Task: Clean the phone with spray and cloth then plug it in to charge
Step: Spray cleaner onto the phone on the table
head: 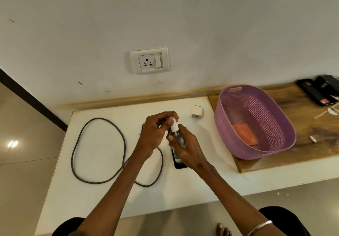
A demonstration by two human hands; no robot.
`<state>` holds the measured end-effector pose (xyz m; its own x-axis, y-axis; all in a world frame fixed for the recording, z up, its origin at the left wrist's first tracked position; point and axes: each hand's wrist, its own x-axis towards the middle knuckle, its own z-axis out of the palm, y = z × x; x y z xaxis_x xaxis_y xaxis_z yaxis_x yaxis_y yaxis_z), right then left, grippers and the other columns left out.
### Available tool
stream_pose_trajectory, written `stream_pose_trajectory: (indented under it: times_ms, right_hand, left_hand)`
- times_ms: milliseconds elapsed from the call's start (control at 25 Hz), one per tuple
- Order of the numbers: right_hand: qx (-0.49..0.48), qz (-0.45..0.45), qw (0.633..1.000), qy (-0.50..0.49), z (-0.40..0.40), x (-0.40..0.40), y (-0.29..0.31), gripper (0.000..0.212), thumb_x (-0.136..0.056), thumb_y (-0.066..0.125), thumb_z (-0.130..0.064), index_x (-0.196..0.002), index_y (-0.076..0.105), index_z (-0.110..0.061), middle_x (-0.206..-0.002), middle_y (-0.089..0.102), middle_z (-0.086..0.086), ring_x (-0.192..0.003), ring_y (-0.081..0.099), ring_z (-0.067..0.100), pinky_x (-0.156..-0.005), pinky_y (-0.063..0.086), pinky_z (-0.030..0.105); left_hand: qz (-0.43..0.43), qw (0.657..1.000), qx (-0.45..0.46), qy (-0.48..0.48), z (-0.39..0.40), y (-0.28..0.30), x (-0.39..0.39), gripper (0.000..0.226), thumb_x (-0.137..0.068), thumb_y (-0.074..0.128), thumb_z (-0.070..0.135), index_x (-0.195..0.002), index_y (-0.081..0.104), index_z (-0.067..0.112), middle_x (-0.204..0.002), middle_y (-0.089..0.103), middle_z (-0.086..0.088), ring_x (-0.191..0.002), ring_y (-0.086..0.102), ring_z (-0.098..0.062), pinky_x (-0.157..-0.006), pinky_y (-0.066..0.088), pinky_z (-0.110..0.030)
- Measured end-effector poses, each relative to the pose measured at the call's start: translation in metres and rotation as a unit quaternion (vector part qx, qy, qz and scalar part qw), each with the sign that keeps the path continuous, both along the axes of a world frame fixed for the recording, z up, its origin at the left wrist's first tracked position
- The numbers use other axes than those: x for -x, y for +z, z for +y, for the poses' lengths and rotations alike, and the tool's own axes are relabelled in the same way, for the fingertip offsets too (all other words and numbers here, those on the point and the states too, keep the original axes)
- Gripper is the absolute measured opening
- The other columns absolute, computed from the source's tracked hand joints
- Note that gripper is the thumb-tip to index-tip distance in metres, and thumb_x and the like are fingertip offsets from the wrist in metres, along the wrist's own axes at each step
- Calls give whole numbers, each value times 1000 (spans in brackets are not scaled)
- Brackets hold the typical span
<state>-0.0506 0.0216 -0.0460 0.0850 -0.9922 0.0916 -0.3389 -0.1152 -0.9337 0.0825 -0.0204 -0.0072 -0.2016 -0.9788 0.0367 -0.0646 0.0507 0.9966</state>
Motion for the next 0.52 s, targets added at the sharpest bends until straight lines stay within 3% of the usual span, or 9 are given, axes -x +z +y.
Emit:
stream_pose_trajectory:
  times_ms: [80, 200, 320, 520]
  right_hand:
    - [-6, -39, 999, 4, 3, -3, 0, 14, -90, 51, -42, -104, 48, -37, -84, 65, -10, -74, 66, 6, -65, 52, 12]
    - [-10, -56, 998, -11, 3, -6, -2, 18, -90, 49, -44, -105, 48, -33, -87, 67, -5, -74, 67, 4, -65, 53, 13]
    - [13, -5, 1000, -20, 0, -7, 2, 23, -86, 47, -54, -101, 46, -36, -91, 67, 1, -78, 66, 12, -67, 53, 15]
    - [31, 2, 999, -8, -2, -12, 6, 17, -85, 49, -55, -96, 45, -42, -86, 63, -8, -79, 64, 16, -68, 52, 19]
  left_hand:
    - [6, 999, 8, -44, 0, 2, -3, 22, -101, 45, 1, -104, 67, 0, -95, 68, -13, -91, 65, -25, -77, 52, -21]
    - [24, 997, -4, -66, 3, 2, -2, 26, -102, 44, 4, -115, 67, 4, -102, 72, -13, -101, 67, -30, -84, 54, -31]
    - [63, 998, -7, -5, 6, 3, -1, 23, -95, 59, 9, -115, 70, 6, -111, 74, -8, -107, 69, -21, -94, 56, -32]
    - [71, 995, -22, 73, 5, 4, -6, 16, -85, 73, 9, -100, 77, 10, -99, 77, -2, -96, 72, -17, -87, 57, -29]
